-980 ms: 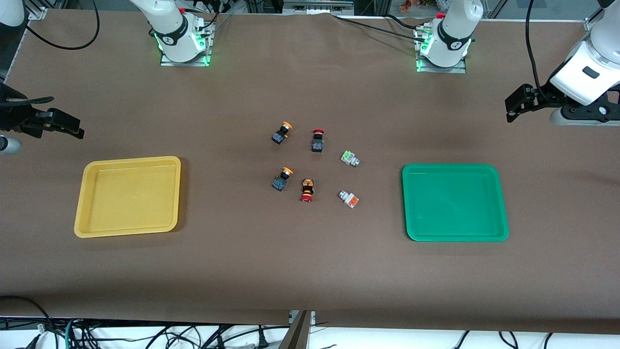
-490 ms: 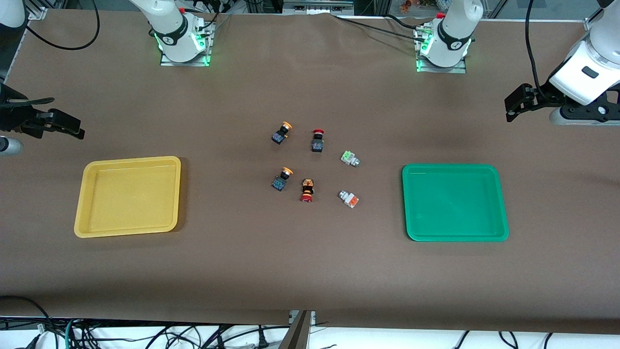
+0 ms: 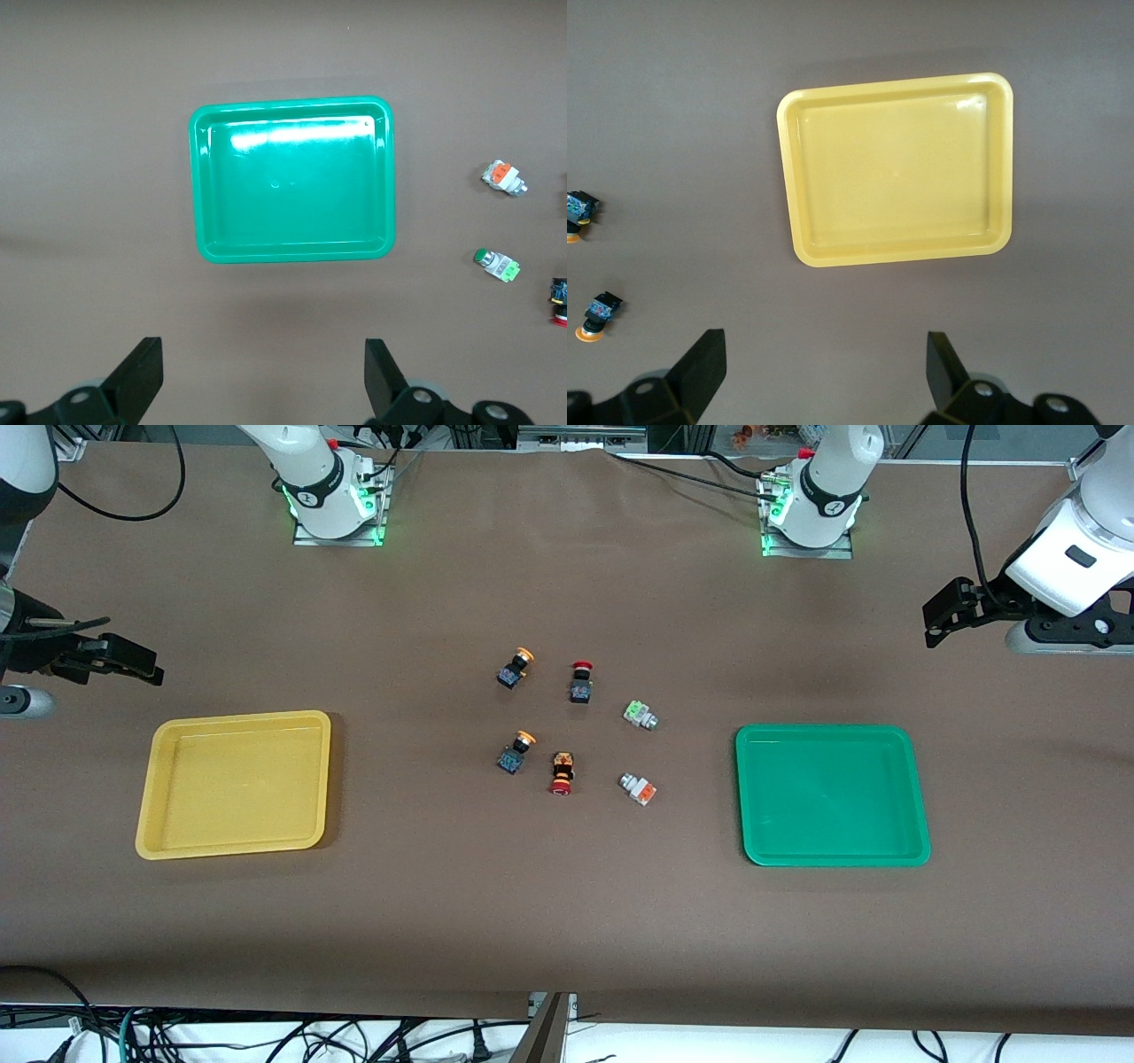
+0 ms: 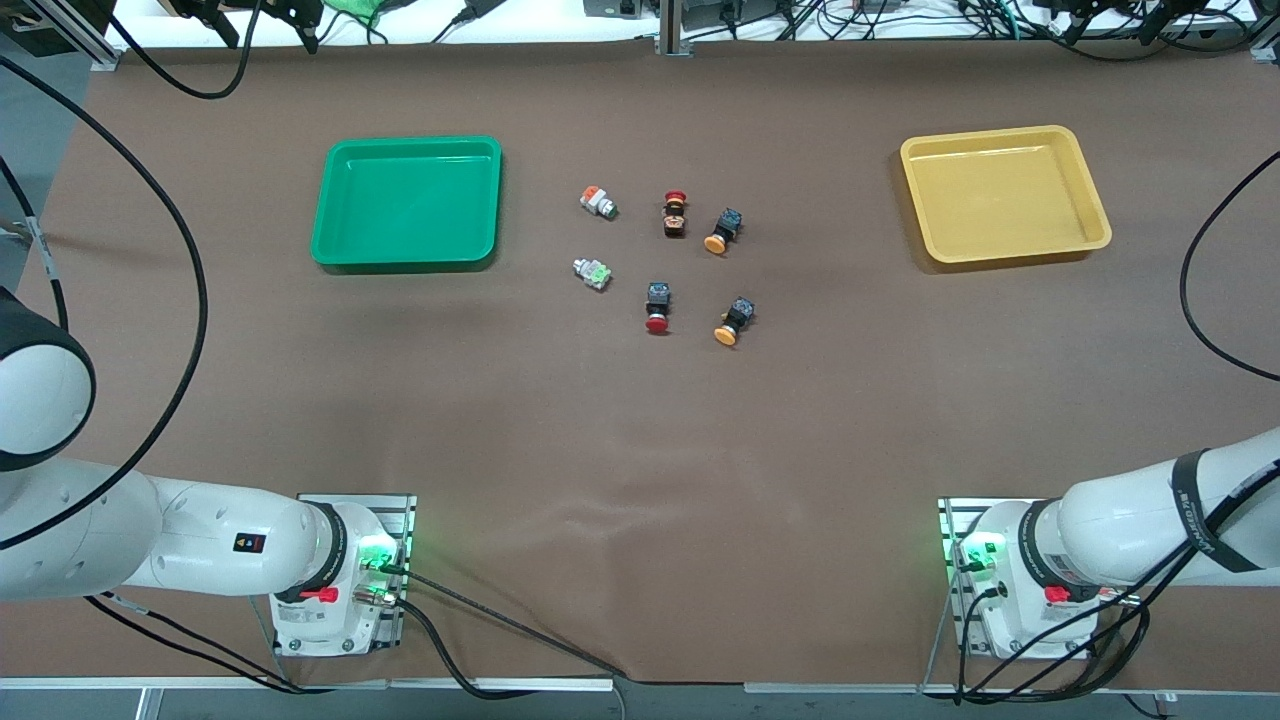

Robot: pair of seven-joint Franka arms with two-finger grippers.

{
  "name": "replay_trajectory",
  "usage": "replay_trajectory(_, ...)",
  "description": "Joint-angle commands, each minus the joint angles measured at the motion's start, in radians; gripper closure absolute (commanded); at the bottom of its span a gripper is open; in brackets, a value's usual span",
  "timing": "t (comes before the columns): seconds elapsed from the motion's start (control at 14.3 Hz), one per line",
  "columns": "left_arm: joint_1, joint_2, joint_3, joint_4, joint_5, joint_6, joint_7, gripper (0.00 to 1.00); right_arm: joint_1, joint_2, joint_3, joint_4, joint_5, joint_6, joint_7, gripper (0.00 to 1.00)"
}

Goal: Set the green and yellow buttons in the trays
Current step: 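Reach the right gripper to a blue button while the left gripper reaches green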

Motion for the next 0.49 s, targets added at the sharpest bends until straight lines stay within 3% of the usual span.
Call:
replay_trajectory(0.0, 0.011, 0.016, 0.001, 0.014, -0.045, -0.015, 0.017, 0.0, -0.004, 0.032, 0.007, 0.004, 0.007, -0.012, -0.017, 0.0)
replay_trajectory(0.21, 0.011, 0.019, -0.001, 0.022, -0.068, -0.017, 0.017, 0.0, 0.026, 0.052, 0.013, -0.004, 0.016, -0.015, -0.005, 0.0)
replay_trajectory(0.42, 0.01, 0.032, -0.001, 0.014, -0.068, -0.014, 0.013, 0.0, 0.103, 0.107, 0.013, -0.001, 0.018, 0.06, 0.135, 0.0)
